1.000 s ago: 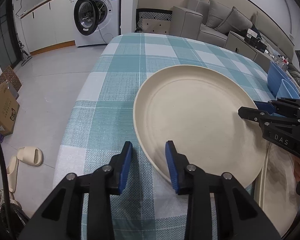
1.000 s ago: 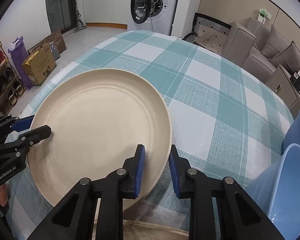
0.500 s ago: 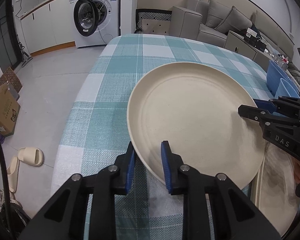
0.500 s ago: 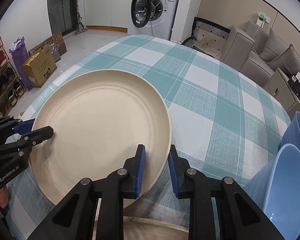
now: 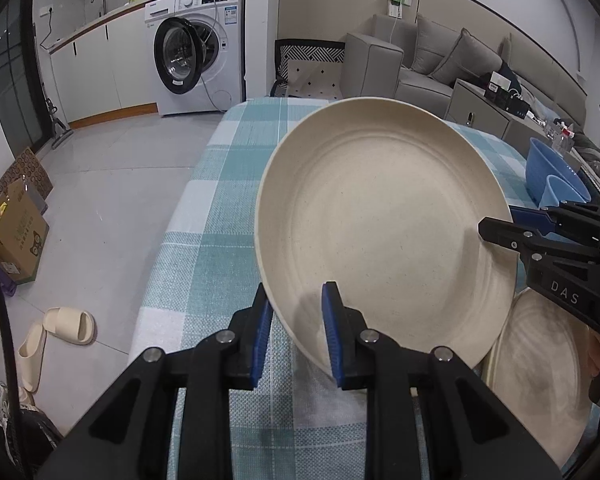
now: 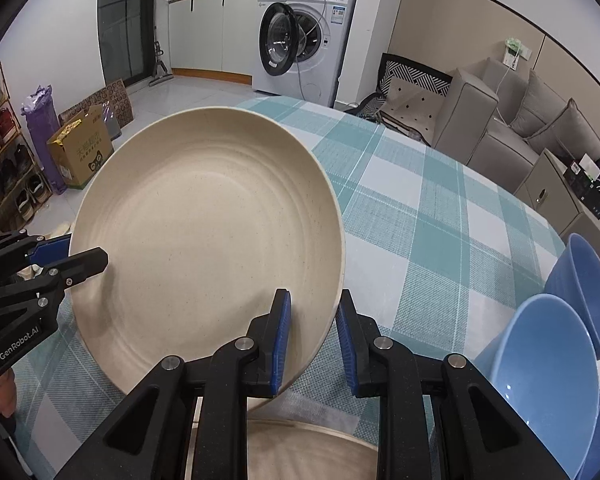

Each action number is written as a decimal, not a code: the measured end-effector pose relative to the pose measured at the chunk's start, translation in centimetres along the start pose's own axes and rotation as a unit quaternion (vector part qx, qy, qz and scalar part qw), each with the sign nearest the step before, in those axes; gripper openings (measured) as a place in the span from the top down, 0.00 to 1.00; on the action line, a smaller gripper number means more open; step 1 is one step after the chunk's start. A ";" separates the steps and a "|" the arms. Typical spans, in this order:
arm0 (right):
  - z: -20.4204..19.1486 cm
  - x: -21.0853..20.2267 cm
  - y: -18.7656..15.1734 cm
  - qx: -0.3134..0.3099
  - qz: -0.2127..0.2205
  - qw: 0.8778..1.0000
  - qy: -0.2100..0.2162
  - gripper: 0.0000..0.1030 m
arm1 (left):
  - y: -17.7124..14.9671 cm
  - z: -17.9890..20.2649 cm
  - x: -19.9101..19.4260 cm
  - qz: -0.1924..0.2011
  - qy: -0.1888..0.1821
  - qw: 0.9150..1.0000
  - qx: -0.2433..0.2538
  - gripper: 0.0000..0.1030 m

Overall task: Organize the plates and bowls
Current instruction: 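Lift the cream plate with both grippers and carry it over the plate stack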

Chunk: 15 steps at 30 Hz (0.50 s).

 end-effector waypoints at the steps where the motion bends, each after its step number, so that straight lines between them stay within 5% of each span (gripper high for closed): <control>1: 0.0 -0.4 0.0 0.001 0.003 1.000 -0.001 0.77 | 0.0 0.0 -0.3 0.004 0.000 1.000 0.000 0.78; 15: 0.6 -5.1 -1.4 0.018 0.043 0.999 -0.015 0.77 | 0.2 1.5 -3.6 0.044 0.001 0.999 0.019 0.77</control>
Point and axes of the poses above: each gripper's, at about its wrist camera, not at the fingertips, and x roughly the way its jaws point, z to its right, y to its top, the point moved 2 cm from there along x, roughly the way its jaws point, and after that the axes turned 8 degrees about -z, right-handed, at the moved point
